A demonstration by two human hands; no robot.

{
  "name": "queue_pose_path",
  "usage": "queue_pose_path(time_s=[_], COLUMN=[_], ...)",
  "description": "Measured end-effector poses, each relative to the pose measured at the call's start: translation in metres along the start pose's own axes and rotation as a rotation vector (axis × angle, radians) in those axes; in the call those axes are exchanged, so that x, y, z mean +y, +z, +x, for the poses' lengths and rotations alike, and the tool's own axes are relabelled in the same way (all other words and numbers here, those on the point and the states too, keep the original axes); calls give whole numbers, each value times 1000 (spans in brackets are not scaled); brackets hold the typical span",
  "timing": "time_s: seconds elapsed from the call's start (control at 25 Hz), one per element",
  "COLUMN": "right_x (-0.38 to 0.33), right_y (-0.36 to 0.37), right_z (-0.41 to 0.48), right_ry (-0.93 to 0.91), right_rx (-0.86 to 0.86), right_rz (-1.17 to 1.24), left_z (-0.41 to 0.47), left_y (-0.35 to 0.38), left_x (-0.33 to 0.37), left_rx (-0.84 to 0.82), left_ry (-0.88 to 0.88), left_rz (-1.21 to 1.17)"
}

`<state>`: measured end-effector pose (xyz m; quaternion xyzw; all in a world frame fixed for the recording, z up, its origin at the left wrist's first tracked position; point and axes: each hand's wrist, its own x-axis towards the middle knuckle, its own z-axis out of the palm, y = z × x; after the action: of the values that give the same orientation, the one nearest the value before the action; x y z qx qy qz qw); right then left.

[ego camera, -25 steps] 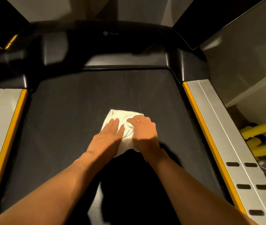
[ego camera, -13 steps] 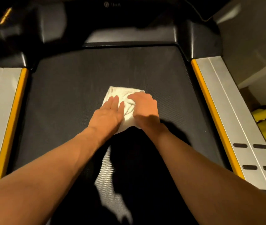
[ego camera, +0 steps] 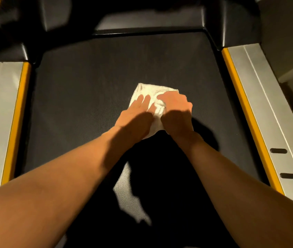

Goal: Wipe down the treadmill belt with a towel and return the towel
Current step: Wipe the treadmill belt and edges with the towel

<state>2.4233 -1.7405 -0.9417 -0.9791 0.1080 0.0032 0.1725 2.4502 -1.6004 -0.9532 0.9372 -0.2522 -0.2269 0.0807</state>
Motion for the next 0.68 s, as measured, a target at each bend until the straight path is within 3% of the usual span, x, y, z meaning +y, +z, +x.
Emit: queue_pose_path(time_s=[0.16,0.24,0.36,0.4,0.52,0.68], right_x=[41,52,38,30,44,76], right_y=[-10,-21,-20,-16,-13,-39], right_z=[-35,-35,-9,-9,-32,-33], right_ry=[-217,-114,213,203,-50,-3], right_rx=[83,101,69,77,127,-40], right_rz=[2,46,76,56,117,26], left_z=[-14,-16,13,21,12,-8], left_y=[-9,-8,-9,-10,-8,-9], left_x=[16,38,43,38,38,71], left_rx=[3,66,-9,31,-41,38], left_ry=[61,212,210,242,311,275], left_rz=[3,131,96,120,211,127])
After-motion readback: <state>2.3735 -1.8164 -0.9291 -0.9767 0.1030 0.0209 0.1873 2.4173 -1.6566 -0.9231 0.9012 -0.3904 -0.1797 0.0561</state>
